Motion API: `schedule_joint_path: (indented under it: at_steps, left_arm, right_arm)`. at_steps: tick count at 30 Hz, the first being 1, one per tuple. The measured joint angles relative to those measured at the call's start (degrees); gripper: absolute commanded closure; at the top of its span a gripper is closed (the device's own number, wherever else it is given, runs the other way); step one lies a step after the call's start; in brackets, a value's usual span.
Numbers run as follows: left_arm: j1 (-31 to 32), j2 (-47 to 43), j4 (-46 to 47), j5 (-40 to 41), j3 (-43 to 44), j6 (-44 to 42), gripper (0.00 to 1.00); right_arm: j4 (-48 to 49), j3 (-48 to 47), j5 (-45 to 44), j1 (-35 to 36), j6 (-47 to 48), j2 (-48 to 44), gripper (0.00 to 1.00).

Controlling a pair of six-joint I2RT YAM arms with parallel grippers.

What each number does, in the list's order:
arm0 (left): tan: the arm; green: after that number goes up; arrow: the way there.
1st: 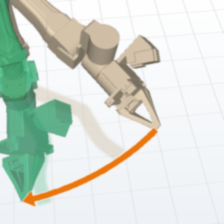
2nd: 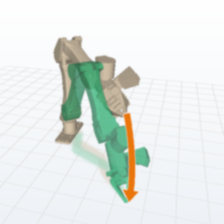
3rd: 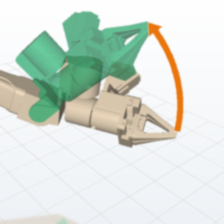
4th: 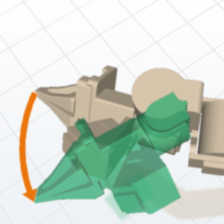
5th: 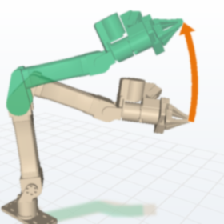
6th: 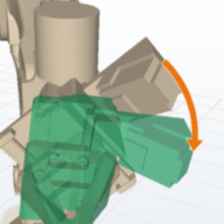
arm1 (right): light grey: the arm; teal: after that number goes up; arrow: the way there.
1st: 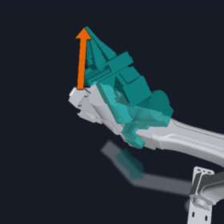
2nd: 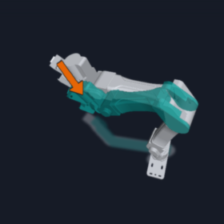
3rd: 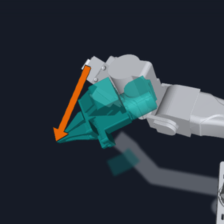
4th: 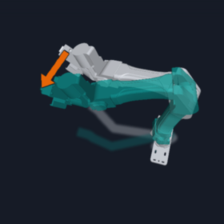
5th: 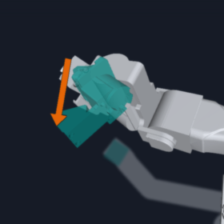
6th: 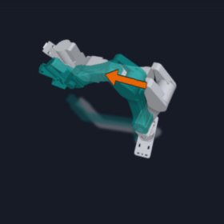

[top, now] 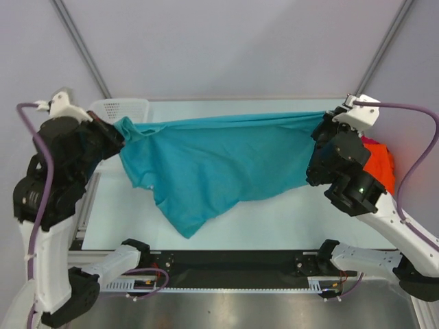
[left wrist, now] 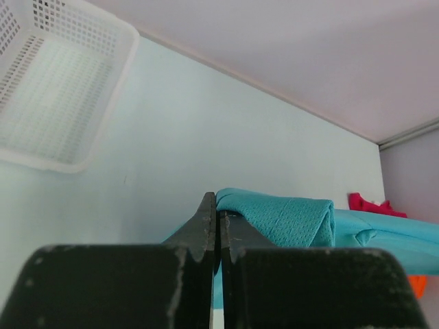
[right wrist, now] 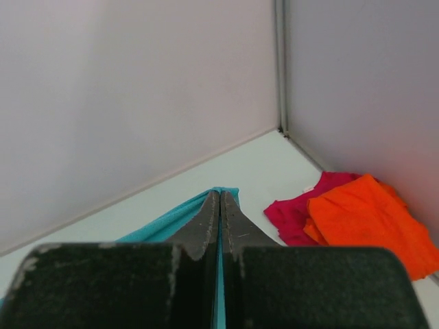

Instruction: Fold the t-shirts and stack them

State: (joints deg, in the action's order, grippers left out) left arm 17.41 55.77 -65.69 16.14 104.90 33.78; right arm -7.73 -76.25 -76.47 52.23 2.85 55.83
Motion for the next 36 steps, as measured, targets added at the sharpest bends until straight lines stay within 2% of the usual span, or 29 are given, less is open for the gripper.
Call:
schedule_joint_path:
  at_steps: [3,5,9,12,17,23,28,36]
  left_arm:
    - [0.00,4.48,2.38,0.00,0.44,-1.49,1.00]
    - [0.00,6.25,4.17,-0.52,0.22,-2.29,1.00]
    - [-1.25,7.30,10.10,-3.96,-4.74,-2.93,1.00]
    - [-3.58,8.11,14.49,-7.26,-11.67,-2.93,1.00]
    - [-8.20,15.52,20.61,-9.68,-21.49,-2.89,1.00]
    - [-9.35,26.38,26.49,-9.57,-24.50,-2.86,1.00]
    - [-9.60,37.40,29.31,-9.18,-18.95,-2.97,1.00]
    - [-9.84,57.02,30.73,-7.17,0.13,-4.07,1.00]
  right_arm:
    - [6.32,-0.07,-0.61,-2.60,5.07,1.62,1.00]
    - [5.03,-0.48,0.52,-5.20,2.36,2.29,1.00]
    - [-10.82,-6.08,10.03,-16.46,-13.35,7.58,1.00]
    - [-17.53,-5.49,16.94,-22.38,-21.51,11.72,1.00]
    - [-22.45,-1.46,23.52,-25.68,-28.41,19.23,1.00]
    - [-21.73,1.07,26.29,-26.93,-29.81,26.91,1.00]
    - [-18.21,-2.01,28.20,-29.79,-29.18,36.04,1.00]
    - [-14.19,-14.95,29.62,-32.83,-26.14,54.29,1.00]
